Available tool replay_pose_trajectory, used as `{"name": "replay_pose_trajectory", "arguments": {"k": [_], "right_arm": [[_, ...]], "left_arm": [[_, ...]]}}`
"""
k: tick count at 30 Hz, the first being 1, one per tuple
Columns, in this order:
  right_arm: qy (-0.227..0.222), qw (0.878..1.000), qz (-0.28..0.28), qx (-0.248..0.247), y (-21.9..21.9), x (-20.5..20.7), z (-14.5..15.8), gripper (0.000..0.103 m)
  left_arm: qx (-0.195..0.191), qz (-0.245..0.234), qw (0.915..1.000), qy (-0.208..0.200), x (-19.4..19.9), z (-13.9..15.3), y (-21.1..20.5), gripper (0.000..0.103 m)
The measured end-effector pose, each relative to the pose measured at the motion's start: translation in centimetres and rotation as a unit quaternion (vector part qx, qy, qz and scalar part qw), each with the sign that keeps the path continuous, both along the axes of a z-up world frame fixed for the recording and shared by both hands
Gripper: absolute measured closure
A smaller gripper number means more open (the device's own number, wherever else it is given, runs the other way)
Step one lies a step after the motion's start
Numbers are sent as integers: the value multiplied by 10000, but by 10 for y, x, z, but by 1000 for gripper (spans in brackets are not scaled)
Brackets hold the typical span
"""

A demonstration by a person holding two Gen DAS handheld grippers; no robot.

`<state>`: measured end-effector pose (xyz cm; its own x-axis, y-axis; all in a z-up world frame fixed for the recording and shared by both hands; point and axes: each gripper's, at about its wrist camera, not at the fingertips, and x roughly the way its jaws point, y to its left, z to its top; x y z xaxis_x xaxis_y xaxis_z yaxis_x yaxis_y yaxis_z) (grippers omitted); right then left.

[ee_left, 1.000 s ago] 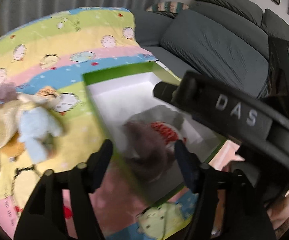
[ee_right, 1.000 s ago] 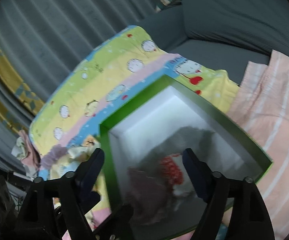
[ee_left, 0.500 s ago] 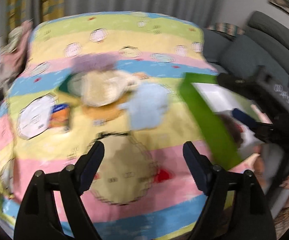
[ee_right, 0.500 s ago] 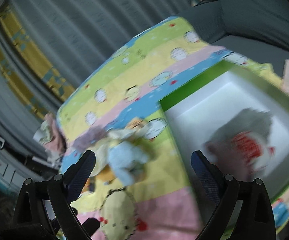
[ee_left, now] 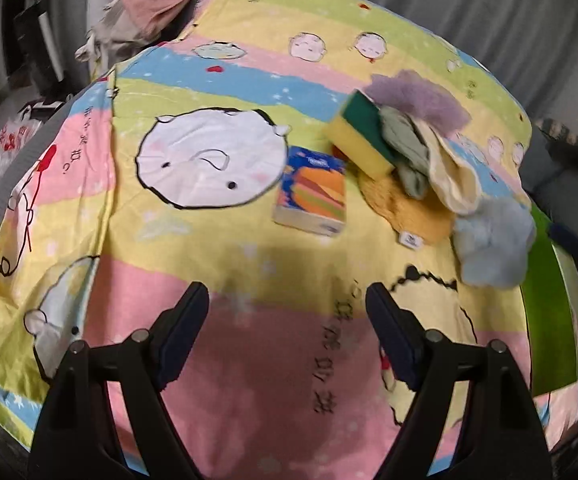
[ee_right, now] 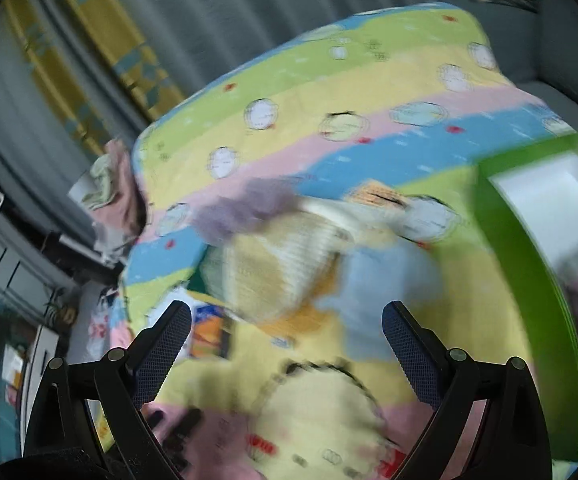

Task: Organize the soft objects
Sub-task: 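Move the right gripper back to the purple mesh bath puff, then grasp the purple mesh bath puff with the right gripper and lift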

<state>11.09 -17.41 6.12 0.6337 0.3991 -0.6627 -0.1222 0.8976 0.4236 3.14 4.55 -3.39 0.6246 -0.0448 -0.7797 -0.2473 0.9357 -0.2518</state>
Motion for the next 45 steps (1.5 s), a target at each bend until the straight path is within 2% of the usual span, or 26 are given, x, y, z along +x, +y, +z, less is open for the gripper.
{"name": "replay_pose_trajectory", "arguments": {"k": [2,6,10,14,16,18,20,21,22,23,26,30,32,34,38,42,45], "right_arm": [[47,9998,122,-115,27,22,2,6],[571,9981,210,-15,57,60,-10,6],[404,9976,-126,-555,71,88,-9,6],[403,9960,-36,-797,82,109,-15,6],[357,9945,-109,-976,87,117,-18,9],[366,9935,-59,-1075,93,123,-24,23],[442,9932,38,-1072,95,127,-30,46],[442,9935,32,-1052,96,128,-33,52],[422,9934,20,-1065,95,126,-34,69],[357,9932,19,-1106,95,124,-35,84],[38,9948,30,-1020,92,112,-26,94],[-266,9988,120,-384,76,82,1,95],[-358,9991,178,-139,68,61,11,95],[-391,9986,344,25,62,37,19,95],[-649,9961,535,-261,57,-23,20,95],[-309,9962,760,-288,49,-65,-6,95],[-97,9942,806,-701,51,-85,-37,95]], "left_arm": [[-51,30,10000,-43,0,1,8,23],[-274,321,9991,-29,-2,4,28,23],[-416,366,9984,-82,-4,8,40,23],[-287,477,9984,79,1,2,49,23],[-369,521,9979,106,2,-1,53,23],[-378,462,9982,89,1,0,53,23],[-329,480,9983,63,-1,2,54,23],[-330,493,9982,25,-2,4,54,23],[-337,499,9982,-11,-3,5,54,23],[-339,506,9981,-23,-3,6,54,23],[-384,511,9980,-16,-5,8,54,23],[-681,506,9961,-244,-11,17,57,23],[-588,522,9963,-333,-11,18,56,23],[-521,593,9967,-195,-9,15,57,24],[-653,630,9957,-202,-14,15,56,24],[-457,530,9972,-259,-21,18,48,24],[-512,472,9971,-296,-27,19,43,24]]}}
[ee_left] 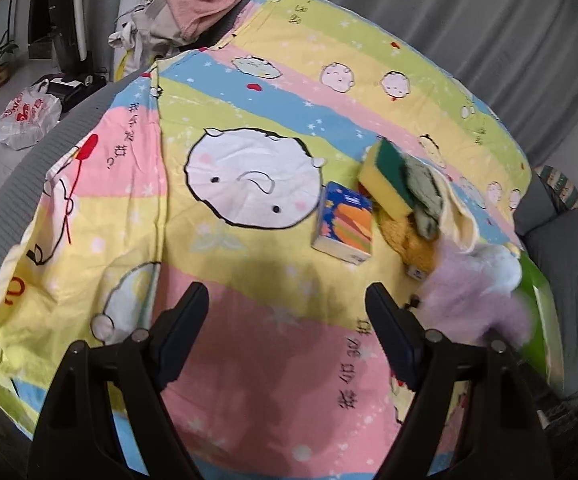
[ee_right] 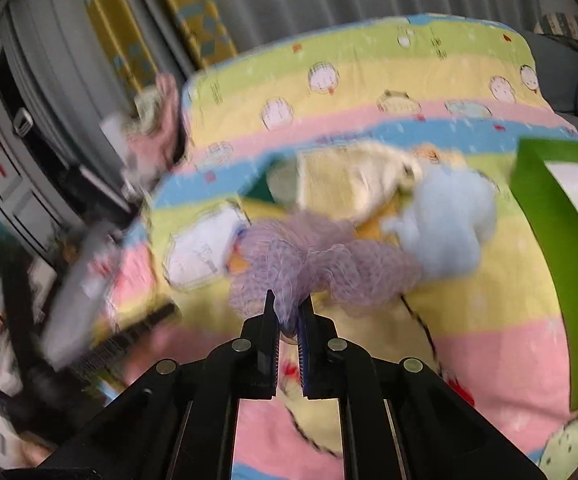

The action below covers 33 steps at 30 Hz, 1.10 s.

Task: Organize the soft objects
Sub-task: 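Grasp the purple mesh bath puff with the right gripper and lift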

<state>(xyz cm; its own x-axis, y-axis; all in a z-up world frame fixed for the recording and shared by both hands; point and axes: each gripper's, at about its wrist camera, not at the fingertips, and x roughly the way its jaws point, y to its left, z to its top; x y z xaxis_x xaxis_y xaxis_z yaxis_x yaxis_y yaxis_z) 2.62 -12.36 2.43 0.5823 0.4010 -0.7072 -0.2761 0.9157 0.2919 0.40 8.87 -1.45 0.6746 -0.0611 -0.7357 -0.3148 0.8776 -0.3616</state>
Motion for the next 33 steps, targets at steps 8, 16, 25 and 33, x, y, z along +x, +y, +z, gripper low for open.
{"name": "replay_pose_trajectory", "arguments": {"k": [8,16,25,33], "right_arm": [[788,9959,72,-444,-8,-9,-47,80],[780,9969,-17,-109,-39,-10,-27,26],[1400,9877,-298,633,-65,44,-26,26],[1406,9895,-176,289,-48,60,-45,32]], "left_arm": [[135,-264,9995,68,-7,-3,-20,25],[-53,-548,9984,157,-4,-11,-29,25],[-519,-1388,9888,164,5,-17,-71,28],[-322,-1777,9825,462,23,-37,-105,35]]}}
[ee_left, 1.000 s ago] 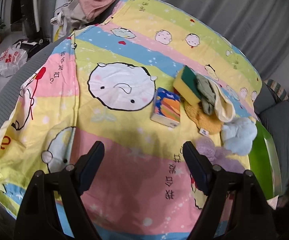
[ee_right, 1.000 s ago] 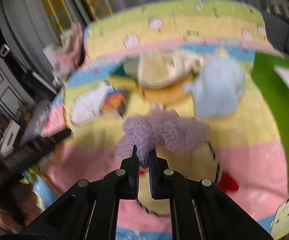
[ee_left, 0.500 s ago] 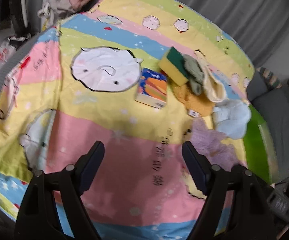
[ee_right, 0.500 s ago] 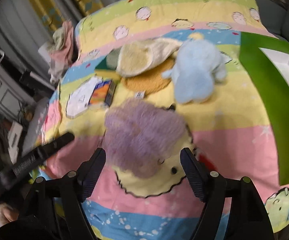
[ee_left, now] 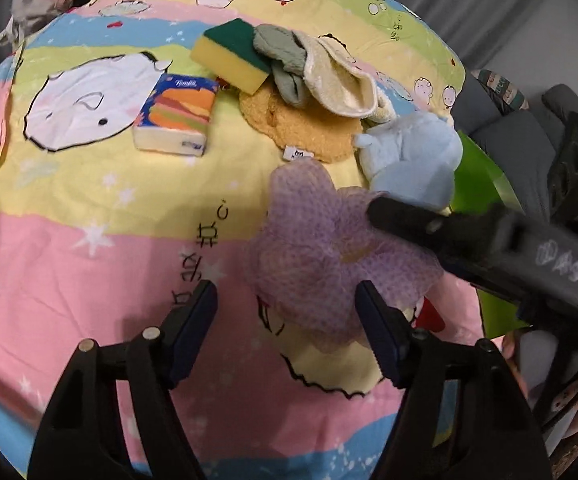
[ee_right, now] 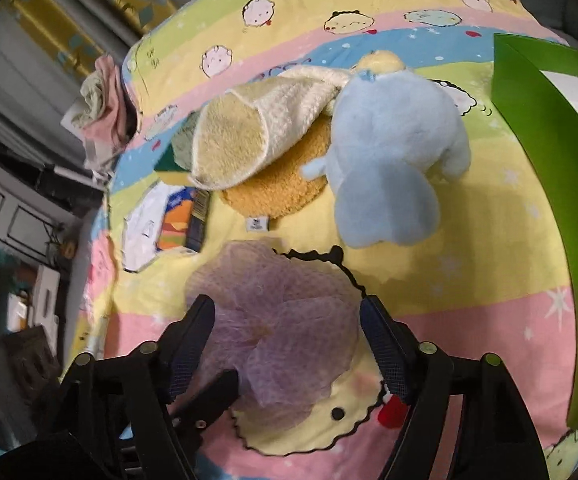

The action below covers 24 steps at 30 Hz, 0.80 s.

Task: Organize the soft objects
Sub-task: 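Grasp the purple mesh bath puff with the right gripper and lift, then carry the bath puff into the green box and release it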

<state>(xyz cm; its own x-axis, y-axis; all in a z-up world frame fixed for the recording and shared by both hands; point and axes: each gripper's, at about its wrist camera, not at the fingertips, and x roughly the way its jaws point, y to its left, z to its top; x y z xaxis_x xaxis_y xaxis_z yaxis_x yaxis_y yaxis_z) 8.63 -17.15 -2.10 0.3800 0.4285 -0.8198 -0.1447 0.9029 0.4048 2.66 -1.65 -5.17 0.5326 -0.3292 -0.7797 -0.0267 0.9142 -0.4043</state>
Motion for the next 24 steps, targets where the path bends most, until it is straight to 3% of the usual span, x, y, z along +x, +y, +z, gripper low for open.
{"name": "replay_pose_trajectory", "arguments": {"k": [3,5,7,9,10,12,14,16,20,24], "right_arm": [[198,9997,60,-96,2,6,-14,43],[343,9993,-32,117,-1,9,-21,47],[390,9990,-109,180,-3,11,-24,57],[350,9992,-62,198,-2,12,-24,65],[341,9990,-6,299,-1,13,-26,71],[594,9957,107,700,1,13,-37,74],[472,9969,99,620,5,10,-35,75],[400,9970,141,641,8,6,-30,75],[214,9953,266,902,8,-1,-13,75],[-171,9937,271,1077,-1,-11,17,75]], "left_arm": [[29,-11,10000,-25,6,-1,-2,49],[100,51,9999,32,10,-2,-4,57],[61,-57,10000,15,14,-1,-9,79],[-17,-216,9998,44,19,-2,-11,86],[-123,-349,9993,41,21,-5,-15,87],[37,-387,9992,18,24,-9,-21,88],[225,-349,9991,-123,25,-6,-25,89],[145,-292,9994,-83,27,-3,-24,92],[210,-220,9992,-251,23,15,-23,93],[550,-277,9959,-657,13,44,-36,93]]}}
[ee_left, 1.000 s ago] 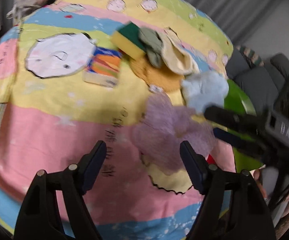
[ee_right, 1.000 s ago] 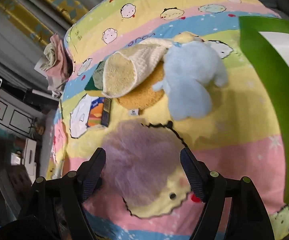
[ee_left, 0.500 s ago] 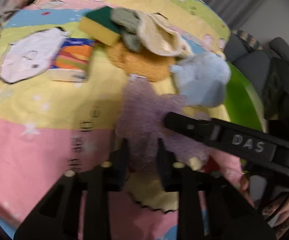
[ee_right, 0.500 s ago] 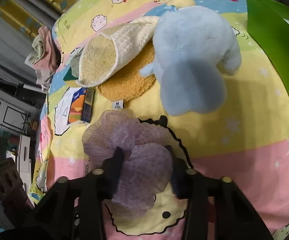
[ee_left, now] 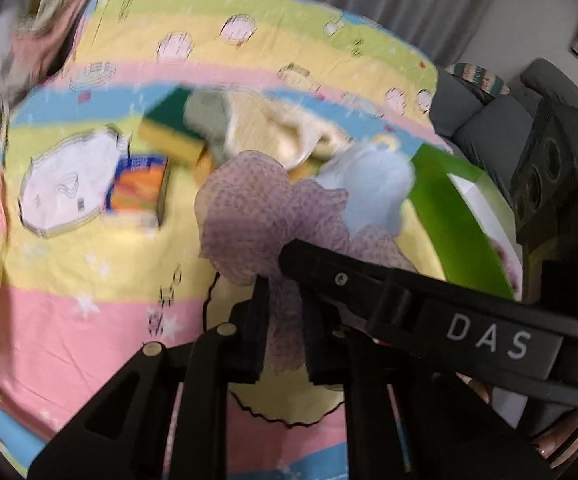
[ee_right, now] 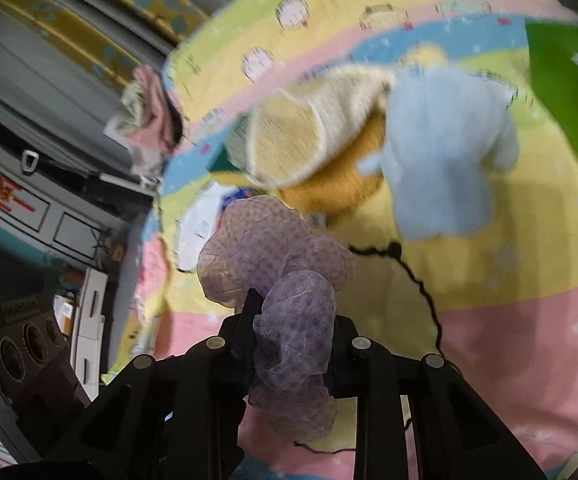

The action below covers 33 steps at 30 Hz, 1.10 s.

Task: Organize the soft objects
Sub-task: 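Carry the bath puff into the green box and release it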

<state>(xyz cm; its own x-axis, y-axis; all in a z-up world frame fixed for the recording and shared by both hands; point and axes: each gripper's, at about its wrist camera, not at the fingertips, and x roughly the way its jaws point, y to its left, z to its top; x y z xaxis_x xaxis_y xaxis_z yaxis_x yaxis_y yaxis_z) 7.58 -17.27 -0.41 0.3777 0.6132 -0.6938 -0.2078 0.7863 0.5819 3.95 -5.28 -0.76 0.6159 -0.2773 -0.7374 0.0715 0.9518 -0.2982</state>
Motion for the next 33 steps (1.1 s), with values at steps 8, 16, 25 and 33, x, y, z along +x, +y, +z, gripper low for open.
{"name": "replay_pose_trajectory", "arguments": {"k": [8,16,25,33], "right_arm": [[-844,9941,-617,293,-55,-16,60,75],[-1356,9800,-1431,282,-124,-22,89,75],[-1267,9673,-2195,99,-178,-8,81,75],[-1301,9526,-2746,169,-211,-3,76,75]], "left_arm": [[416,-344,9952,-813,-5,59,-51,92],[620,-897,9852,-1325,-3,86,-115,92],[677,-1336,9817,-1178,28,77,-171,93],[329,-1630,9796,-1129,50,70,-205,93]]}}
